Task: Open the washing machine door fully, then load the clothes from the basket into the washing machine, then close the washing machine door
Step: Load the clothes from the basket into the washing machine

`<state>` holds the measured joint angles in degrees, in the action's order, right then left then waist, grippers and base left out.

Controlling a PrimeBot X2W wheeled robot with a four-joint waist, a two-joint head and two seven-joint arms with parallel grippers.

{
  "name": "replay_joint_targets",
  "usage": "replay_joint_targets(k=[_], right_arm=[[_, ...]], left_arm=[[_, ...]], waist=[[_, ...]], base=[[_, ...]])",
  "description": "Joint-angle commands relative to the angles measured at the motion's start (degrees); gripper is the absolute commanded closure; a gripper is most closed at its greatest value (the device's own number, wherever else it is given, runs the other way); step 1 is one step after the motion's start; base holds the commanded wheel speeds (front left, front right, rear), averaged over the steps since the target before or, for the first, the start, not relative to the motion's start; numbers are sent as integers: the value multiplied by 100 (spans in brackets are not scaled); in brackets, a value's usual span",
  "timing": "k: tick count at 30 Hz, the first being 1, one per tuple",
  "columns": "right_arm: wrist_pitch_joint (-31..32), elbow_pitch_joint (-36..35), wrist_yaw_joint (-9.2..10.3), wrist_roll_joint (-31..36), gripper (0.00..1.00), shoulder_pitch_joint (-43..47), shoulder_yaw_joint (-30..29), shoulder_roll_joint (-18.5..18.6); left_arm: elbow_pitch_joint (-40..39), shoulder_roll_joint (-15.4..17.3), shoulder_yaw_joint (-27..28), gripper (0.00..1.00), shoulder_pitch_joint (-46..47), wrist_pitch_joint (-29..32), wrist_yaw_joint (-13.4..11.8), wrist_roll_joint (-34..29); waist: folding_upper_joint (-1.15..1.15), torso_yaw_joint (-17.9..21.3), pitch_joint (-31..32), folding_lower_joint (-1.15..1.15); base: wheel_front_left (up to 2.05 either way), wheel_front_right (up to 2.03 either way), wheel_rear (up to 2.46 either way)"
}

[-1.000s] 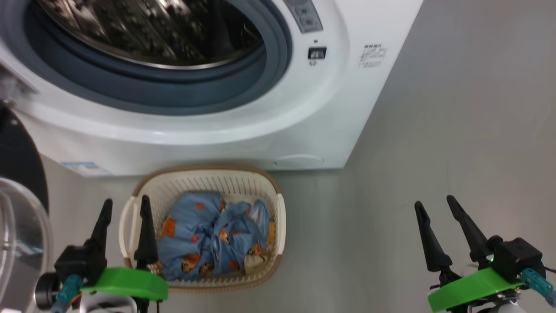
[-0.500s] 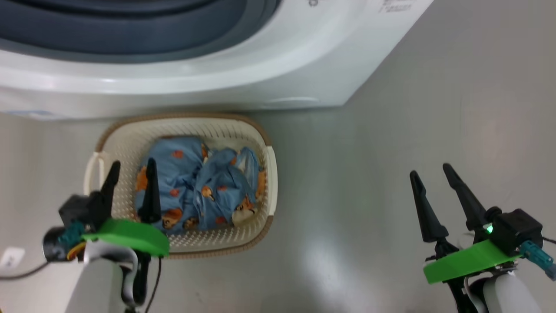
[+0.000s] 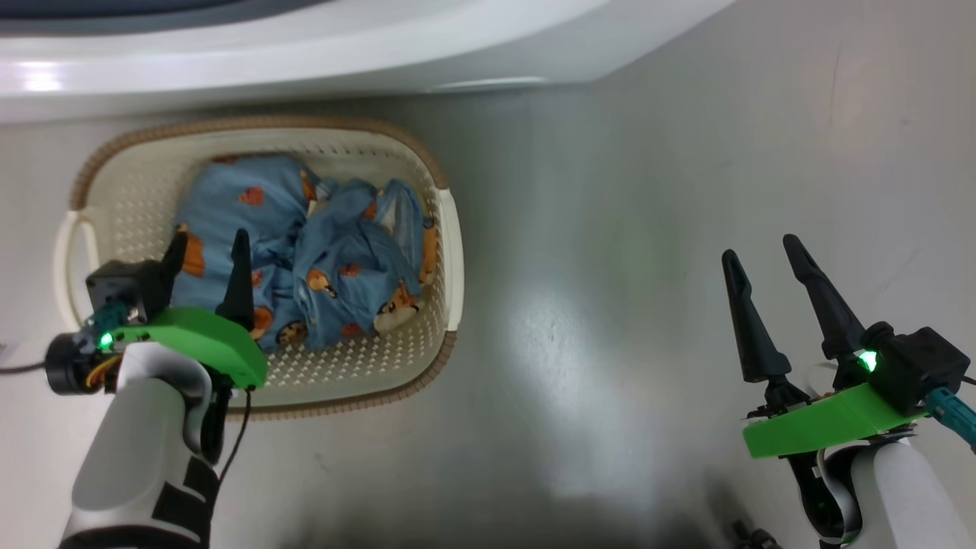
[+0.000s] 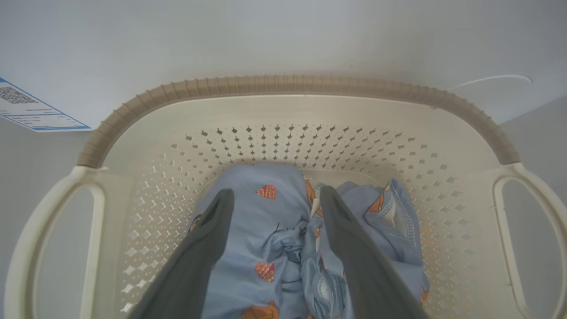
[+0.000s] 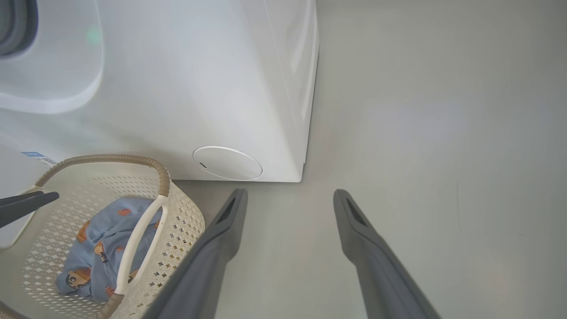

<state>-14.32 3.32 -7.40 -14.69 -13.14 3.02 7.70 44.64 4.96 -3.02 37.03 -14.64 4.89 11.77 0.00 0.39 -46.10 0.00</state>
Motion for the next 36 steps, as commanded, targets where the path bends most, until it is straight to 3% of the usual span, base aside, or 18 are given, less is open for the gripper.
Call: replay_joint_targets(k=[1,13,20,34,35,36], right_arm=[[-68,-129,-9,12,0,89,156,-2],[-68,-185,-9,-6,0,15,175,-72],[-68,-222,-9,-8,0,-38,203,-118],[-68,-270,-9,-34,0,-62,186,-149],[-68,-265,-9,-33,0,-69,184,-152],[-68,-258,-9,-33,0,-76,179,-154]], left_arm=[[68,241,121,0,-42,-36,28,-46],[1567,500,-140,0,857,139,-17,-259],[2243,704,-245,0,1320,557,-241,-355],[2644,735,-205,0,1875,563,-390,-173],[2670,728,-211,13,1896,593,-381,-162],[2687,716,-209,100,1914,586,-374,-143]], waist=[[0,90,-282,0],[0,218,-690,0],[0,309,-903,0],[0,373,-1177,0],[0,377,-1181,0],[0,377,-1180,0]], base=[[0,0,0],[0,0,0],[0,0,0],[0,0,0],[0,0,0],[0,0,0]])
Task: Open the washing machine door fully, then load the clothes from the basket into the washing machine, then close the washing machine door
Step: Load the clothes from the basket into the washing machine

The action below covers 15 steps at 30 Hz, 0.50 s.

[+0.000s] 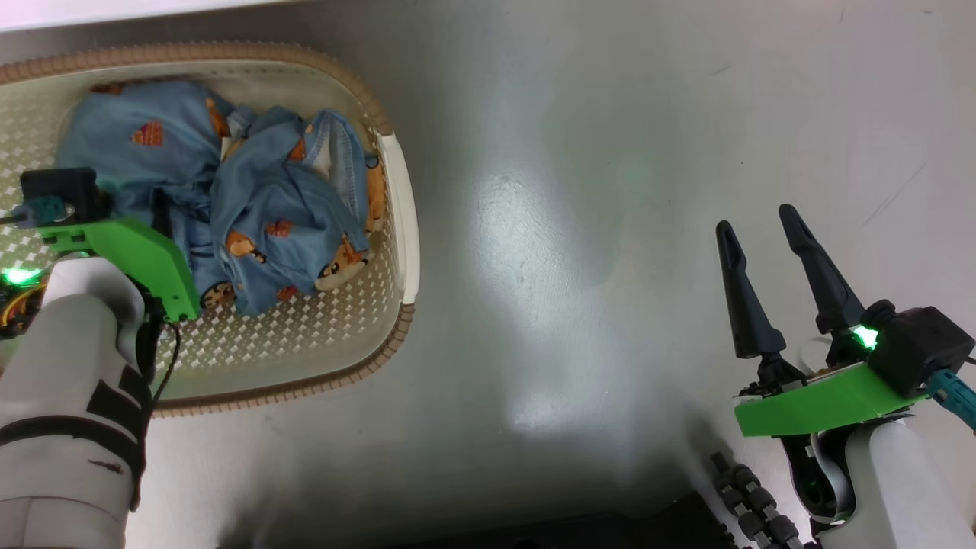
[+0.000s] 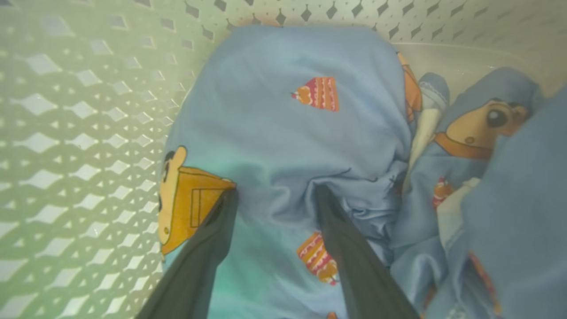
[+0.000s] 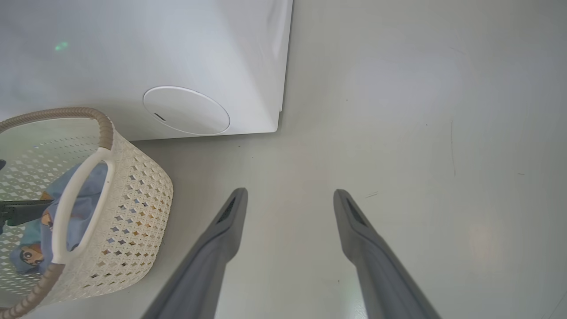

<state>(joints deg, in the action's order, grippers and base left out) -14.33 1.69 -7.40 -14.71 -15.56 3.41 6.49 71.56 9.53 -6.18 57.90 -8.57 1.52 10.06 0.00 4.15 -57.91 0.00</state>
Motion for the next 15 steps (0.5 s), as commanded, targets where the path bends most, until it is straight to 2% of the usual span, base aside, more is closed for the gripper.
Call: replay_joint_targets(k=[1,15], right_arm=[[-67,-87,-9,-30,0,156,132,-32],[-67,25,-9,-28,0,165,134,60]], left_arm=[[9,246,94,100,-158,-34,-34,31],[28,108,71,100,-632,-578,65,204]], waist=[[0,-2,9,0],[0,-171,879,0]], base=[[0,0,0],[0,0,0]])
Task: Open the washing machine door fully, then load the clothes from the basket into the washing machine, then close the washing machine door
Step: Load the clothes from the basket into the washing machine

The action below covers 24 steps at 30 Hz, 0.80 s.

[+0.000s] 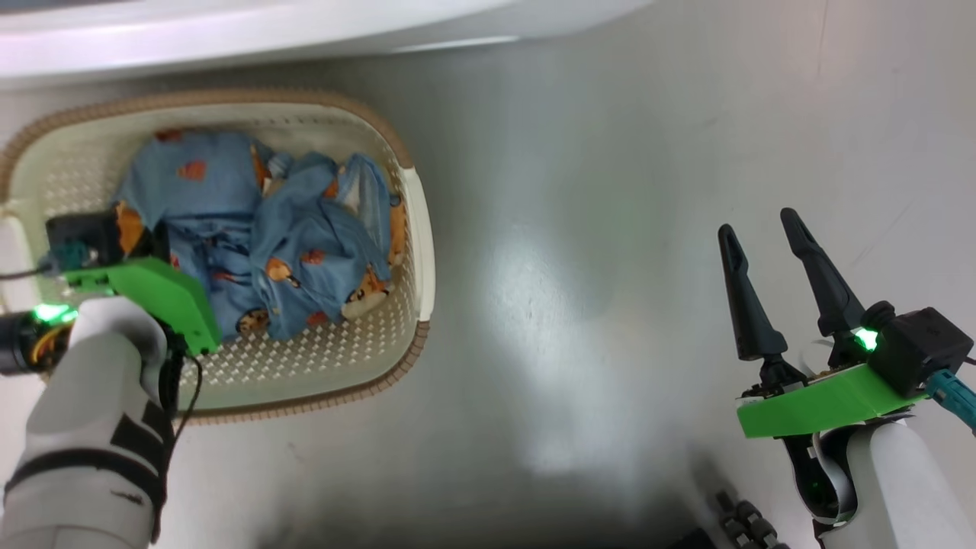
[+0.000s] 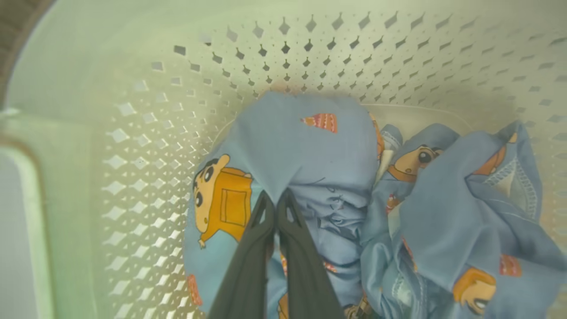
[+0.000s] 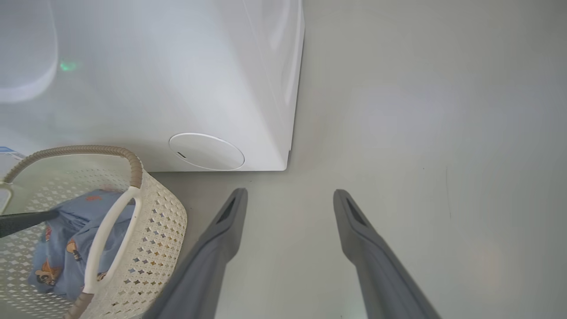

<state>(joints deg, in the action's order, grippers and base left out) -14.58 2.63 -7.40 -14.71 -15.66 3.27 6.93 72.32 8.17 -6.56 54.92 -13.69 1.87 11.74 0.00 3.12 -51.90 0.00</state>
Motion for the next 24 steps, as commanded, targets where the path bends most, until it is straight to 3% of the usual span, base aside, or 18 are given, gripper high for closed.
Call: replay_joint_targets(k=[1,4,24], right_arm=[[-41,-51,-9,-29,0,186,152,31],[-41,5,-9,-33,0,232,160,53],[-41,398,-9,-110,0,668,407,143]], left_arm=[[-92,247,115,100,-404,-89,43,50],[-379,237,189,100,-650,-123,88,133],[-4409,-221,1145,100,-3255,-130,165,70]], waist=[[0,-80,361,0],[0,-108,618,0],[0,-360,2506,0]], base=[[0,0,0],[0,0,0],[0,0,0]])
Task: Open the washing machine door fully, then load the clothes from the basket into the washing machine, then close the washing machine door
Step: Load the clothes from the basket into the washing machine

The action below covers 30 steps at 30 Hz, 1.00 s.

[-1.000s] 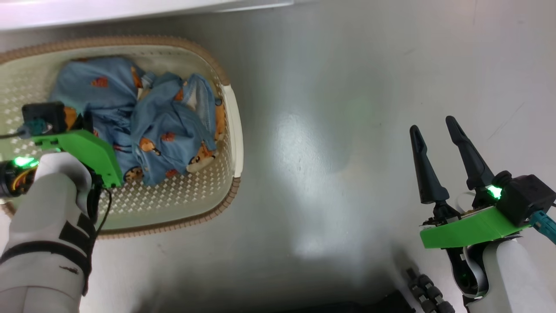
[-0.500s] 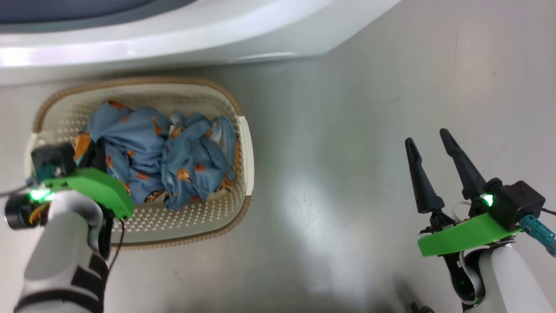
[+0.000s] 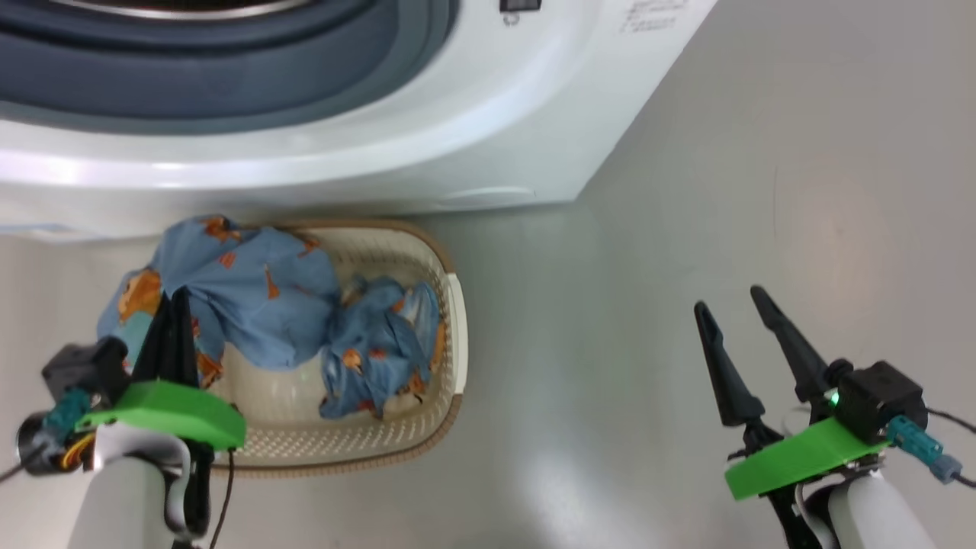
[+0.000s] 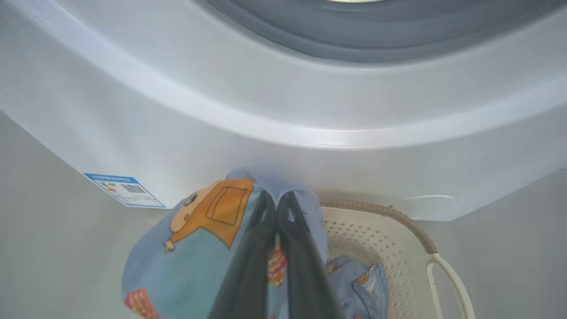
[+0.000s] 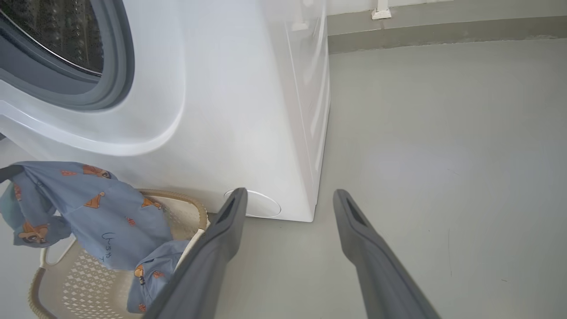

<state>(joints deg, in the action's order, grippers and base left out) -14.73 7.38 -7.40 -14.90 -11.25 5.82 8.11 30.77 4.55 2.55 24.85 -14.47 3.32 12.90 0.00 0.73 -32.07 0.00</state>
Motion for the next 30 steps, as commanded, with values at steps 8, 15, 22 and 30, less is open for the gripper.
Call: replay_joint_targets(k=[8,15,22,30], right_arm=[[-27,70,-9,-156,0,452,212,37],[-27,151,-9,-191,0,734,239,-11],[-27,165,-9,-211,0,899,249,-55],[-27,204,-9,-225,0,1043,242,-110]], left_arm=[[-1281,-15,522,100,-911,-52,48,-113],[-2345,-136,720,100,-1439,-52,31,-71],[-3081,-161,620,100,-1766,-52,-39,-130],[-3655,-166,493,100,-2168,-52,-214,-122]], waist=[[0,-163,1145,0],[0,-174,1728,0],[0,-140,2060,0],[0,-76,2383,0]], base=[[0,0,0],[0,0,0],[0,0,0],[0,0,0]])
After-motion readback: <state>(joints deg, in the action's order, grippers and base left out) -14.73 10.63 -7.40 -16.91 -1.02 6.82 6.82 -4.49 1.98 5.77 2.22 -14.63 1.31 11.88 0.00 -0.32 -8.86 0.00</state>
